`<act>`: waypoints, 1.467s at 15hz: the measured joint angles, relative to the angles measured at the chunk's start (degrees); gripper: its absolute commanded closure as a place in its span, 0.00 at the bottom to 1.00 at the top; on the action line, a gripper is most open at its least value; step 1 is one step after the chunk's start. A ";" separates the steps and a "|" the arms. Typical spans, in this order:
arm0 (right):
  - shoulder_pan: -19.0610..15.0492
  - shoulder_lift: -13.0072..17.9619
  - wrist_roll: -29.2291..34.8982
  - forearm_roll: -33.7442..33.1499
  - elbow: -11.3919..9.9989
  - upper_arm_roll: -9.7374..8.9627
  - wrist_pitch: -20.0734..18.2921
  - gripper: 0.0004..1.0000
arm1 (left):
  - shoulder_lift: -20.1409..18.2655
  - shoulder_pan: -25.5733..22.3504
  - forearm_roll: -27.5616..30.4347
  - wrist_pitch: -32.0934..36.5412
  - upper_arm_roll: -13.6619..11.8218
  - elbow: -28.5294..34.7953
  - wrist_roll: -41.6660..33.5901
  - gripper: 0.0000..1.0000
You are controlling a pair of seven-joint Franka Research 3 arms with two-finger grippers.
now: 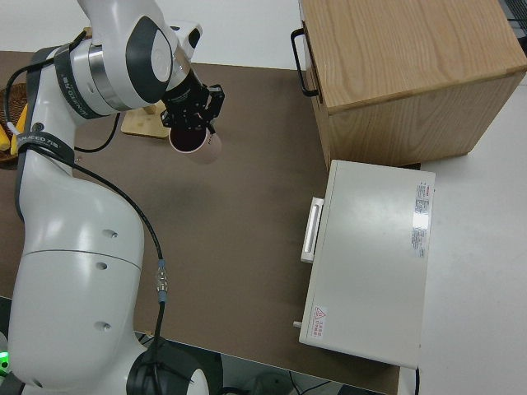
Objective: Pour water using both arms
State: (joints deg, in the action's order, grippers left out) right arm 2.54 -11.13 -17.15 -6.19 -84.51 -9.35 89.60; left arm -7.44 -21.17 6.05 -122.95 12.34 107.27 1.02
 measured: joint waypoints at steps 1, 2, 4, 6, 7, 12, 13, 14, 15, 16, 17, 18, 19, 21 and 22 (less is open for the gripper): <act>0.00 0.48 2.15 1.22 -0.03 -0.07 -2.30 1.00 | -1.43 0.00 -0.03 -0.87 0.72 2.15 0.43 1.00; 0.00 0.96 4.15 3.11 -0.06 -0.11 -4.60 1.00 | -3.08 0.02 -0.06 -1.55 1.43 4.44 0.79 1.00; 0.01 1.83 8.79 8.17 -0.20 -0.15 -7.93 1.00 | -6.08 0.02 -0.07 -1.90 2.57 8.09 1.09 1.00; 0.01 2.78 14.77 12.87 -0.84 -0.63 -9.19 1.00 | -8.86 0.03 -0.08 -1.98 3.67 11.59 1.20 1.00; -0.01 3.19 18.06 14.70 -1.23 -1.52 -9.20 1.00 | -10.11 0.03 -0.08 -2.01 4.12 13.33 1.21 1.00; -0.14 4.53 35.18 19.86 -2.71 -9.63 -5.84 1.00 | -13.67 2.80 -0.08 -2.09 4.77 19.60 1.72 1.00; -0.13 4.85 38.56 21.15 -3.12 -11.05 -4.44 1.00 | -14.09 3.46 -0.08 -2.11 4.83 20.49 1.99 1.00; -0.12 5.09 41.23 22.24 -3.45 -12.19 -2.91 1.00 | -14.43 3.97 -0.08 -2.11 4.85 21.21 2.25 1.00; -0.15 5.27 43.60 23.50 -3.75 -13.21 -1.24 1.00 | -14.67 4.40 -0.08 -2.11 4.84 21.76 2.39 1.00; -0.17 5.34 46.02 24.48 -4.01 -14.26 0.66 1.00 | -14.87 4.72 -0.08 -2.05 4.88 22.20 2.45 1.00; -0.20 5.34 48.88 25.22 -4.44 -15.59 2.95 1.00 | -15.03 5.06 -0.08 -1.91 4.88 22.55 2.52 1.00; -0.23 5.33 51.66 25.41 -5.19 -17.29 5.56 1.00 | -15.14 5.25 -0.07 -1.77 4.89 22.89 2.60 1.00; -0.23 5.31 53.49 25.42 -5.95 -18.60 7.71 1.00 | -15.19 5.32 0.02 -1.65 4.89 23.11 2.61 1.00; -0.11 5.25 57.13 25.42 -8.06 -21.25 12.64 1.00 | -15.21 5.63 0.15 -1.30 4.88 23.47 2.61 1.00; -0.02 5.21 58.02 25.42 -8.83 -21.79 13.98 1.00 | -15.21 5.87 0.20 -1.20 4.88 23.63 2.64 1.00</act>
State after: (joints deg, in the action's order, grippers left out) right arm 2.53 -5.92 40.87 19.24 -93.34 -31.14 103.57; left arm -22.65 -15.30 6.25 -124.14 17.22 130.91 3.66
